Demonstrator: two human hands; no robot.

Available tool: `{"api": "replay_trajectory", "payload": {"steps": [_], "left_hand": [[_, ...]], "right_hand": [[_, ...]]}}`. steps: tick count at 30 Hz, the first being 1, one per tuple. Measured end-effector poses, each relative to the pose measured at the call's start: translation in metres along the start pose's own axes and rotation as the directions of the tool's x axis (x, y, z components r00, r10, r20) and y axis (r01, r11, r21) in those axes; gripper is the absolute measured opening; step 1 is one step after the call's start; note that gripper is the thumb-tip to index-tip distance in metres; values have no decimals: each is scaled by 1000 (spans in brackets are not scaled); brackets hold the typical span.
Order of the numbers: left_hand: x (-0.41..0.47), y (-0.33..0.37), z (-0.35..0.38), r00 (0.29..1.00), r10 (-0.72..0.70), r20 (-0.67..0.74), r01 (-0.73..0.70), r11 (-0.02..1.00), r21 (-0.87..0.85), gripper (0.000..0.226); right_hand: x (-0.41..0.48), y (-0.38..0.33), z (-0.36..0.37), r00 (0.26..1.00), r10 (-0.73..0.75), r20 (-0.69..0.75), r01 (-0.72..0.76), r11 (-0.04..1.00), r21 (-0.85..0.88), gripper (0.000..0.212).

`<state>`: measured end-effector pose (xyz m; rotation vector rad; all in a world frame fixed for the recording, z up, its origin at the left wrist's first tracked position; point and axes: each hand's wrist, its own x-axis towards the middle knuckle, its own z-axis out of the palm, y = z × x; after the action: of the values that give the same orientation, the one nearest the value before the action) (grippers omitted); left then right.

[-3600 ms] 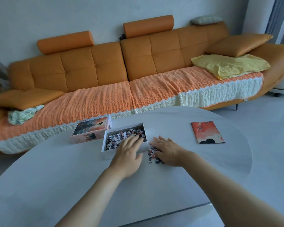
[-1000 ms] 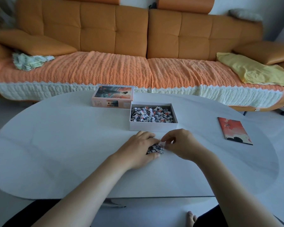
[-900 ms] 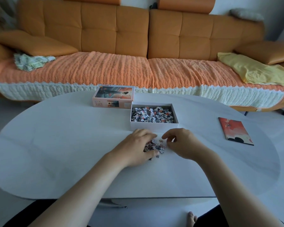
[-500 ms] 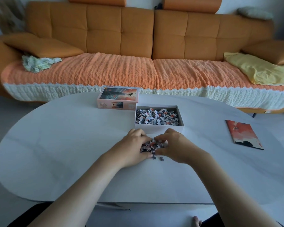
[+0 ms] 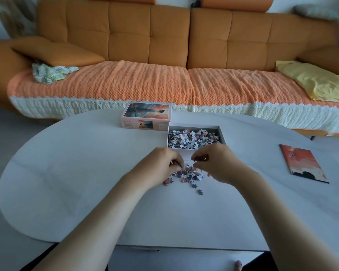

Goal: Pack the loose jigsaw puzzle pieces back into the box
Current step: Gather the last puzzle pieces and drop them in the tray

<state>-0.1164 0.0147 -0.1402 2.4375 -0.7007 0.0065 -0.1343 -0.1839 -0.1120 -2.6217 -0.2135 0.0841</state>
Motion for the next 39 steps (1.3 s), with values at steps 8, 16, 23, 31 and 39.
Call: {"api": "replay_trajectory", "payload": {"steps": [8, 16, 23, 31, 39], "left_hand": [[41, 5, -11, 947, -29, -320, -36, 980, -196, 12], [61, 2, 13, 964, 87, -251, -83, 996, 29, 28], [50, -5, 11, 965, 209, -157, -162, 949, 270, 27], [22, -3, -1, 931, 261, -254, -198, 948, 247, 30], [-27, -18, -21, 992, -104, 66, 86, 968, 236, 45]], "right_hand": [[34, 7, -11, 928, -14, -373, 42, 997, 67, 16], [41, 22, -2, 950, -61, -308, 71, 997, 22, 27], [32, 22, 9, 962, -215, -171, 193, 972, -136, 27], [20, 14, 4, 891, -306, -335, 254, 948, -191, 28], [-10, -7, 16, 968, -246, -46, 222, 929, -297, 30]]}}
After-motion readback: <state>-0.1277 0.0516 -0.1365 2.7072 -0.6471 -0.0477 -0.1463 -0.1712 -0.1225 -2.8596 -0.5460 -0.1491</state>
